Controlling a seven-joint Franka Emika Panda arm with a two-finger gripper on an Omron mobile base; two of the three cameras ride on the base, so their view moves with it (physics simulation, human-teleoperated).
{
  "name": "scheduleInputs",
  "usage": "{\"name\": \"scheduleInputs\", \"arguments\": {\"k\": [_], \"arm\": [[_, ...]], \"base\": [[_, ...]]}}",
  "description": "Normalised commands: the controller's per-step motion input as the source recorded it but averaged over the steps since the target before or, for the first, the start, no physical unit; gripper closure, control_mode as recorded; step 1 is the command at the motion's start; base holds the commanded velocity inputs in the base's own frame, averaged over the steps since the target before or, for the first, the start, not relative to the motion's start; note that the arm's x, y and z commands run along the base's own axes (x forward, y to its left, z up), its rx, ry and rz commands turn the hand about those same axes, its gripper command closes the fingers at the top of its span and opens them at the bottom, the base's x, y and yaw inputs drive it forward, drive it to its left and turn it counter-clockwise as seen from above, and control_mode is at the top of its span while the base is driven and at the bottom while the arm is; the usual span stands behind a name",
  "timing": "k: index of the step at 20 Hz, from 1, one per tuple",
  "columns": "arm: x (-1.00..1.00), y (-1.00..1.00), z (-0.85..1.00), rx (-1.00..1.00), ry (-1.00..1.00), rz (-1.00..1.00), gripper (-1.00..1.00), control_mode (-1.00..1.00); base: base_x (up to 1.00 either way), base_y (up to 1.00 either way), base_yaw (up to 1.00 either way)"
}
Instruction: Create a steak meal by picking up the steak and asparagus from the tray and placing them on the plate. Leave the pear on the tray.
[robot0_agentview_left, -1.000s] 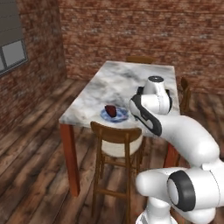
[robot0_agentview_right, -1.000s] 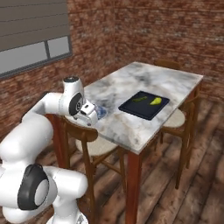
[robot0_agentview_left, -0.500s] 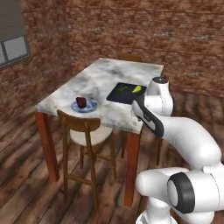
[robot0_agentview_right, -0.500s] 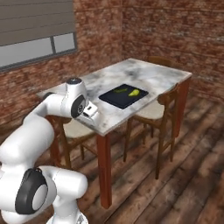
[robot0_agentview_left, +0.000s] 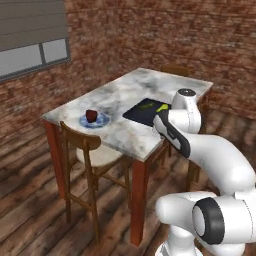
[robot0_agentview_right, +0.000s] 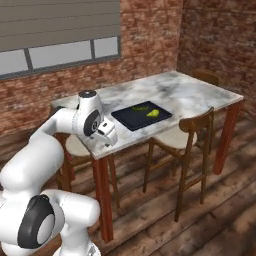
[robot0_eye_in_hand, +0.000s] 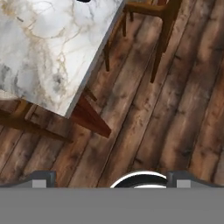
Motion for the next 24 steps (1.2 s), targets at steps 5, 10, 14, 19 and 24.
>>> {"name": "scheduleInputs", "arguments": {"k": [5, 10, 14, 19, 24], "arm": [[0.00, 0.00, 0.00, 0.00, 0.00, 0.00, -1.00, 1.00], [0.00, 0.00, 0.00, 0.00, 0.00, 0.00, -1.00, 1.00], [0.00, 0.00, 0.00, 0.00, 0.00, 0.00, -1.00, 1.00], [0.00, 0.00, 0.00, 0.00, 0.00, 0.00, -1.00, 1.00], [0.00, 0.00, 0.00, 0.00, 0.00, 0.00, -1.00, 1.00]], "base": [[0.43, -0.82, 0.47], [0.34, -0.86, 0.46], [0.26, -0.91, 0.45], [0.31, -0.86, 0.46], [0.17, -0.88, 0.48]]}}
